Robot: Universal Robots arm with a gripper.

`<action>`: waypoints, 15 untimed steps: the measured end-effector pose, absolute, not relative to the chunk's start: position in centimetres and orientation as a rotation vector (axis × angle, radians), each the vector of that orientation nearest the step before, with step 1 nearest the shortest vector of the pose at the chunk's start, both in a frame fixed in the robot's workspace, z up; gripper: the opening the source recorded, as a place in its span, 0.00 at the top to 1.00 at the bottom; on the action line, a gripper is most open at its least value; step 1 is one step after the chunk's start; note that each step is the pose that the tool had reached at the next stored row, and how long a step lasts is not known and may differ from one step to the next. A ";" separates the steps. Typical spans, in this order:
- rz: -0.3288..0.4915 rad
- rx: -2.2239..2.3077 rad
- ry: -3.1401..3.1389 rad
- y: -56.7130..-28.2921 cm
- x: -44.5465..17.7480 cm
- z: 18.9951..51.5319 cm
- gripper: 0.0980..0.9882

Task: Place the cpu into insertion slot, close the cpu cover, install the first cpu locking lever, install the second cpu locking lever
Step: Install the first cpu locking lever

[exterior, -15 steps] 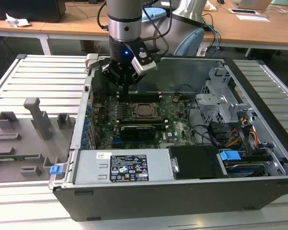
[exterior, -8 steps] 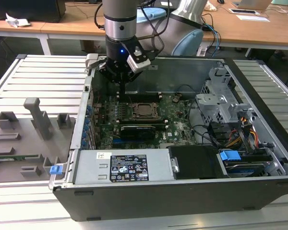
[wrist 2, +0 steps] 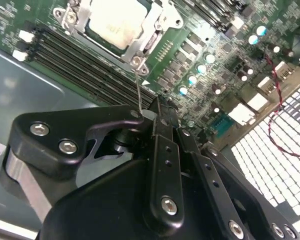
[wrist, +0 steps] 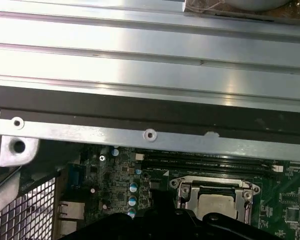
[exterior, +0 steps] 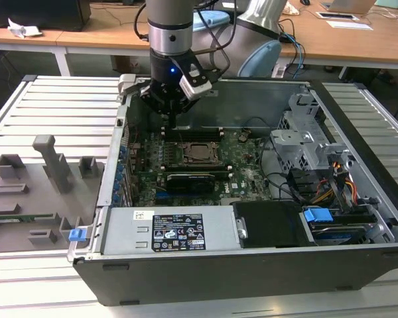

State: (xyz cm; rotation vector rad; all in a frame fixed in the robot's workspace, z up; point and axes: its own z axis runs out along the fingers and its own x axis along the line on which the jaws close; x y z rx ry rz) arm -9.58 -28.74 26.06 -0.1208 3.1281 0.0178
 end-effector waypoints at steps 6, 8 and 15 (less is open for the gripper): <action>0.018 -0.121 3.128 -28.7 -7.7 25.9 0.99; 0.017 -0.121 3.128 -28.7 -7.0 25.8 0.99; 0.036 -0.121 3.128 -28.8 -5.6 25.5 0.99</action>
